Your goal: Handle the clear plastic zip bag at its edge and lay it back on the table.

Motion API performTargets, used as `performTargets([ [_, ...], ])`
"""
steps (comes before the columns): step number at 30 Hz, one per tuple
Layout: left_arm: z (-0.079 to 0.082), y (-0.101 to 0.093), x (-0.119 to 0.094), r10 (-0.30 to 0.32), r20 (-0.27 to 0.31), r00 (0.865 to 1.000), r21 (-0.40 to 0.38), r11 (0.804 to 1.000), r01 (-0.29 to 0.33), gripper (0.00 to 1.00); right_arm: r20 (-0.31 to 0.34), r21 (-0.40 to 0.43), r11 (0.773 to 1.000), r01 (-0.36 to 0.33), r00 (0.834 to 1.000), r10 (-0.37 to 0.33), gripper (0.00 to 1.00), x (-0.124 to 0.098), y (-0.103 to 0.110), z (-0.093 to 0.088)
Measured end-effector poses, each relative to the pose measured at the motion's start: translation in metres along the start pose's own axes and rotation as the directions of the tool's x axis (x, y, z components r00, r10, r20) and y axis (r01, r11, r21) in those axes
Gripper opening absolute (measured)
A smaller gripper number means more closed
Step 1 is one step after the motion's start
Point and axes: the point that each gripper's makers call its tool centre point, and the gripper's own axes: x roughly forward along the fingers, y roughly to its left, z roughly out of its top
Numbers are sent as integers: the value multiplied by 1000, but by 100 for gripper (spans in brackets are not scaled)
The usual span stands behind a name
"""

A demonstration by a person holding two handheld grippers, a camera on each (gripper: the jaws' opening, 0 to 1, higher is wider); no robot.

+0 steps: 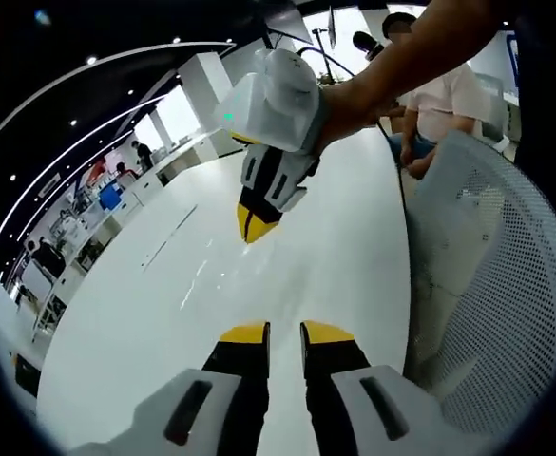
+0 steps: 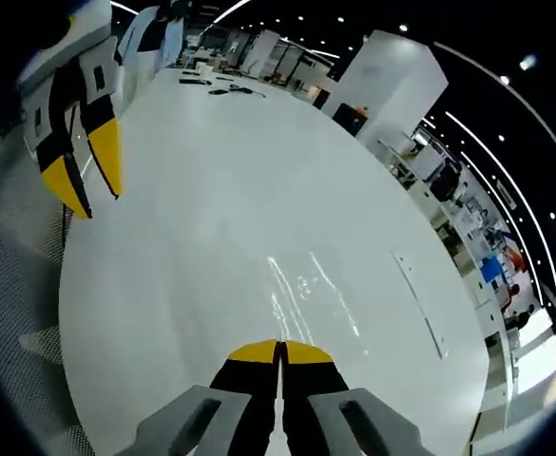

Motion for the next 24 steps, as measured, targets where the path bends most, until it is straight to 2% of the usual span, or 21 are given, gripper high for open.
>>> performTargets([
  [6, -8, 0, -3, 8, -5, 1000, -24, 1000, -8, 9, -15, 2, 1000, 7, 1000, -7, 0, 5, -6, 0],
  [13, -11, 2, -8, 24, -10, 1000, -59, 998, -25, 10, -40, 2, 1000, 10, 999, -10, 0, 14, -14, -5],
  [16, -13, -1, -9, 26, -6, 1000, -99, 995, -26, 11, -47, 15, 1000, 7, 999, -7, 0, 20, -16, -9],
  [20, -18, -7, -9, 23, -12, 1000, -110, 994, -24, 11, -51, 2, 1000, 20, 998, -20, 0, 23, -22, -10],
  [24, -21, -9, -10, 27, -11, 1000, -132, 991, -28, 11, -57, 43, 999, 27, 998, -25, 0, 30, -29, -11],
])
